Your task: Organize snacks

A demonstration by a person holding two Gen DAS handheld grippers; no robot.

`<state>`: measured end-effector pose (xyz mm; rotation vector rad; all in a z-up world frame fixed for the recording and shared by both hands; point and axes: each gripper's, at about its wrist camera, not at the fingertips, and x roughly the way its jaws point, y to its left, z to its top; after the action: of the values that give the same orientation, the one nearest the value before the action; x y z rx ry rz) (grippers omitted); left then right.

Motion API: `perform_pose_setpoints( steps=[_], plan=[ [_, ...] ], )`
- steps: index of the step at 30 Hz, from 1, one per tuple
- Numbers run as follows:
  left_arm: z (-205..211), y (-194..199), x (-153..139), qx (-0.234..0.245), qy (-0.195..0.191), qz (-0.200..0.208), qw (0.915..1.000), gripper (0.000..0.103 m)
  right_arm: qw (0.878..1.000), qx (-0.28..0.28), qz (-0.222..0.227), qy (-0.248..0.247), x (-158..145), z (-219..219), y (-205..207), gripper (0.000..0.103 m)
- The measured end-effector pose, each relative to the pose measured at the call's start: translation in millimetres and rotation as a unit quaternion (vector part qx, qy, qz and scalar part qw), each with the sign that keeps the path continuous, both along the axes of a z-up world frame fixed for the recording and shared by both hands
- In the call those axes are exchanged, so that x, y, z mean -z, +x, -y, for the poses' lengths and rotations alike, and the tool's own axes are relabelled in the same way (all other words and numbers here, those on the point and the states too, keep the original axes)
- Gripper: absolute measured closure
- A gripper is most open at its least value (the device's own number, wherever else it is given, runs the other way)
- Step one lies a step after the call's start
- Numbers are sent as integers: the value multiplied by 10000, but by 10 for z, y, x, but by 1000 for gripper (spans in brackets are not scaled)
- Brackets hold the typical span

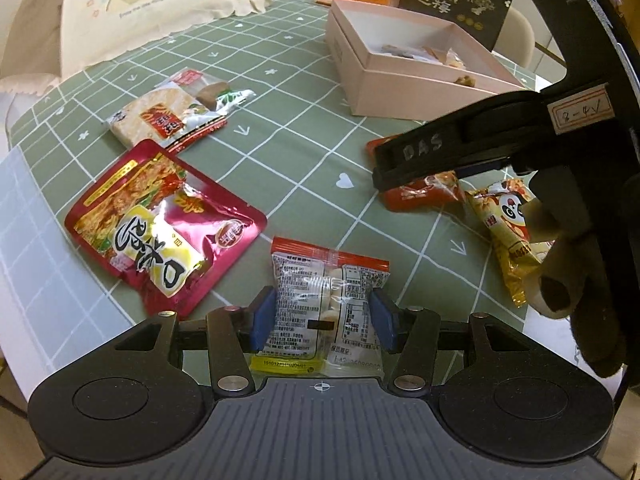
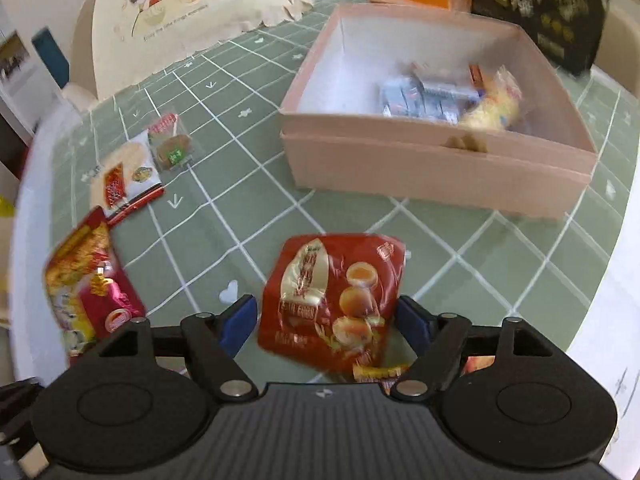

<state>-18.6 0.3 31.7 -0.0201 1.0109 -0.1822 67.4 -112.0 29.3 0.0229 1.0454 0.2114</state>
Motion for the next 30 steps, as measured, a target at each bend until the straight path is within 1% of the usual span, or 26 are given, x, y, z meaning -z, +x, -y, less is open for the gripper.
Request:
perform_pose_setpoints(
  steps=[1, 4, 7, 9, 10, 11, 12, 14, 15, 17, 18, 19, 20, 22, 24, 26, 27, 28, 29, 30],
  plan=[
    [-4, 2, 0, -7, -5, -1, 10000, 47, 9999, -132, 14, -101, -10, -51, -12, 31],
    [-6, 5, 1, -21, -4, 8, 10000, 46, 9990, -393, 135, 147, -118, -31, -125, 32],
    [-2, 6, 3, -2, 3, 26, 10000, 47, 9977, -512, 421, 161, -289, 102, -291, 32],
    [-26, -12, -10, -36, -186, 84, 9998, 49, 9971, -496, 551, 171, -387, 231, -384, 32],
    [-40, -33, -38, -52, -365, 163, 9992, 49, 9971, -454, 588, 176, -425, 319, -430, 32],
    [-39, -52, -99, -39, -499, 313, 9983, 49, 9972, -393, 614, 164, -454, 402, -465, 32],
    [-31, -55, -176, -7, -544, 490, 9973, 50, 9973, -314, 648, 128, -475, 499, -514, 32],
    [12, -18, -454, 108, -591, 1053, 9926, 50, 9973, -143, 722, 27, -490, 678, -582, 32],
    [26, 46, -654, 164, -658, 1410, 9877, 50, 9972, -47, 745, -12, -498, 762, -616, 32],
    [53, 254, -1035, 229, -837, 1937, 9772, 50, 9972, 157, 731, -9, -500, 944, -657, 32],
    [74, 371, -1171, 256, -897, 2054, 9742, 50, 9971, 272, 714, 35, -504, 1021, -666, 32],
    [115, 566, -1331, 272, -968, 2113, 9722, 49, 9968, 376, 704, 87, -513, 1089, -668, 32],
    [165, 766, -1433, 247, -1003, 2035, 9736, 49, 9964, 452, 706, 127, -519, 1143, -672, 32],
    [281, 1163, -1498, 259, -1105, 1781, 9775, 49, 9955, 583, 723, 198, -533, 1205, -675, 32],
    [397, 1513, -1406, 357, -1335, 1560, 9781, 48, 9947, 654, 759, 214, -540, 1236, -691, 32],
    [501, 1843, -1178, 365, -1520, 1207, 9803, 48, 9944, 702, 756, 208, -533, 1242, -684, 32],
    [510, 1924, -1077, 307, -1490, 1150, 9816, 48, 9945, 720, 736, 211, -523, 1246, -673, 31],
    [501, 1943, -1015, 207, -1427, 1185, 9824, 49, 9945, 738, 713, 206, -511, 1247, -665, 31],
    [462, 1907, -981, 43, -1387, 1290, 9819, 49, 9946, 759, 686, 184, -500, 1247, -663, 31],
    [395, 1844, -972, -82, -1448, 1363, 9800, 49, 9946, 779, 661, 157, -484, 1255, -655, 31]
  ],
)
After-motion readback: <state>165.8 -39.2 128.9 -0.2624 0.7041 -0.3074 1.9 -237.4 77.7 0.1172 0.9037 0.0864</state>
